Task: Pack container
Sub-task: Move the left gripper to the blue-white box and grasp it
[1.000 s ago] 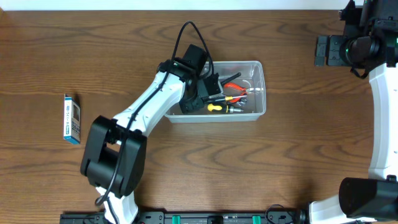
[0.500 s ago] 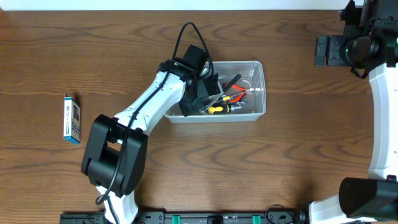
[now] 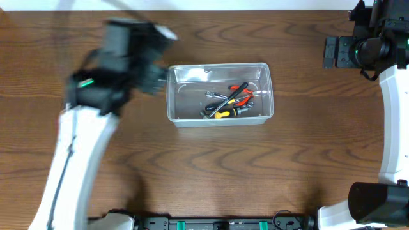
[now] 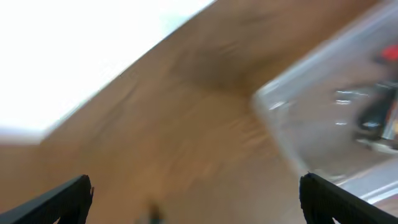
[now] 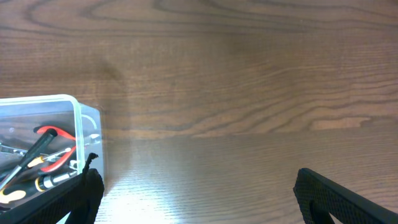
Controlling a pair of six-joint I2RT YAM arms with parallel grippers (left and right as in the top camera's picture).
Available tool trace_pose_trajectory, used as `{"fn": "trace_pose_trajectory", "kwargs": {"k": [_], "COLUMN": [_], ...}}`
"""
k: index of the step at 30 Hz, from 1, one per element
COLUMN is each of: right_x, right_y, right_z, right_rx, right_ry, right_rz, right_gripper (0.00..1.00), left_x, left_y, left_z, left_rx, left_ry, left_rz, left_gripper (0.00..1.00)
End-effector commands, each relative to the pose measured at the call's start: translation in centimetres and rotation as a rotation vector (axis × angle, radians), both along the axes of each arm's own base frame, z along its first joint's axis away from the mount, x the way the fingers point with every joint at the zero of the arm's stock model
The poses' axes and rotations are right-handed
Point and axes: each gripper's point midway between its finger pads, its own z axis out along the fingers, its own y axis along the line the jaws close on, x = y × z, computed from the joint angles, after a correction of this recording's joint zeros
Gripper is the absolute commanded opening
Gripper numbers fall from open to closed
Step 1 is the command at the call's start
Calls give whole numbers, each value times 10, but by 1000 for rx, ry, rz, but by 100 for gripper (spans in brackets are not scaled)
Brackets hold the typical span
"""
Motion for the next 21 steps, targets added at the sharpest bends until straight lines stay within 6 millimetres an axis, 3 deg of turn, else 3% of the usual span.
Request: {"fn": "trace_pose_trajectory", "kwargs": {"k": [1, 3, 7, 13, 17, 21], "right_x": [0, 0, 0, 0, 0, -2], "right_y": [-2, -2, -2, -2, -2, -2], "right_z": [-2, -2, -2, -2, -2, -3], "right_rx": [4, 6, 6, 5, 2, -14], "right_ry": [4, 3, 3, 3, 3, 14], "right_rz": [-3, -1, -2, -1, 3, 23], "right_gripper": [99, 99, 99, 99, 99, 99], "left_x": [-23, -47, -69, -74, -63, -47], "left_y": [74, 122, 162, 188, 194, 203], "left_z": [-8, -18, -43, -99, -141, -168], "left_rx": [-140, -202, -287, -326, -291, -264], "left_ry": [42, 88, 172, 315, 394, 412], "left_rz": [393, 607, 749, 803, 747, 701], "left_gripper": [98, 98, 98, 98, 98, 98]}}
